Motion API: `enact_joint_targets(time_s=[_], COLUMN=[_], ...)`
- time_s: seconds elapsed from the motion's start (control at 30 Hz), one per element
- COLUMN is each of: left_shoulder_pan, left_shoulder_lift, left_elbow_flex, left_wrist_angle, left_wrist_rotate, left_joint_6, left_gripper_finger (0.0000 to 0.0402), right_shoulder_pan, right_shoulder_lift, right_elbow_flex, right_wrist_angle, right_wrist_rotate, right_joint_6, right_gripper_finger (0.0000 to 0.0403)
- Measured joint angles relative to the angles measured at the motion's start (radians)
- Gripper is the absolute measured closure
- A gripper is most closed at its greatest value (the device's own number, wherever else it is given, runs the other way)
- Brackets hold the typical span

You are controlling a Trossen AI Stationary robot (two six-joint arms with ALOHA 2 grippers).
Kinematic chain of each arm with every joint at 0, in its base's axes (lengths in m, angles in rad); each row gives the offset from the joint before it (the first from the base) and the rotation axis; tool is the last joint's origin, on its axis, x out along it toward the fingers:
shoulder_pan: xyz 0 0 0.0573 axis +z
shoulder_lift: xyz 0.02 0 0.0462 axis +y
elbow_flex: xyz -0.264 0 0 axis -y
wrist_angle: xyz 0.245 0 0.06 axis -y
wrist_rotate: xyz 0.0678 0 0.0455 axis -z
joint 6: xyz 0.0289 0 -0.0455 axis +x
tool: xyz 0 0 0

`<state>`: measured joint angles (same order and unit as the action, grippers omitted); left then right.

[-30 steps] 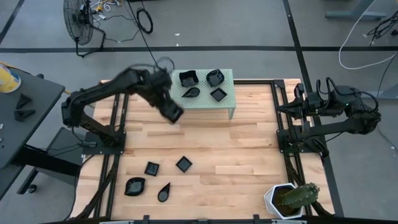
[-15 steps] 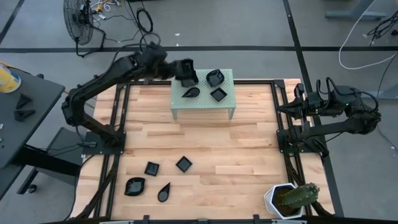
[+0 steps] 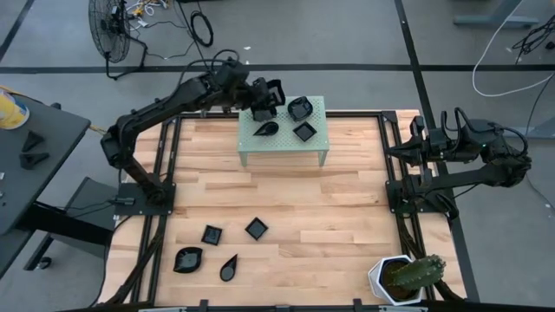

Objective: Pick & Place Mini shaped plates
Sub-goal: Stack the distorted square plate on top of the distorted square plate on the shelf

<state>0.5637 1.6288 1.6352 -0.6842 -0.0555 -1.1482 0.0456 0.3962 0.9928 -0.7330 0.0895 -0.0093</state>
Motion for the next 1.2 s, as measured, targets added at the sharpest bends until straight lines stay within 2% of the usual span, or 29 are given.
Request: enact_joint_targets(time_s=[0.17,0.37,0.67,0.97,1.2], left_shoulder_pan=[0.021,0.045,0.062,0.062,0.062], left_shoulder_lift=[0.023,0.023,0.023,0.051,0.079], left_elbow_flex=[0.000,-0.001,-0.001,-0.001,-0.001], left_wrist_angle=[-0.024,-0.131,-0.133,-0.135,-0.136], left_wrist_rotate=[0.008,-0.027,-0.016,0.038,0.057], left_joint_6=[-0.021,-0.019,-0.019,-0.018,-0.018], left_gripper_finger=[0.0390,0.0396,0.0384,0.0396,0.0379], right_shoulder_pan=[0.000,0.000,0.000,0.000,0.000], right_shoulder_lift=[0.000,0.000,0.000,0.000,0.000], right_elbow_flex=[0.000,0.000,0.000,0.000,0.000], right_wrist_angle=[0.000,0.000,0.000,0.000,0.000], right_wrist_rotate=[0.000,0.000,0.000,0.000,0.000], right_joint_6=[0.000,0.000,0.000,0.000,0.000], right_gripper_finger=[0.0399,0.0399,0.0399,0.0399,0.0399])
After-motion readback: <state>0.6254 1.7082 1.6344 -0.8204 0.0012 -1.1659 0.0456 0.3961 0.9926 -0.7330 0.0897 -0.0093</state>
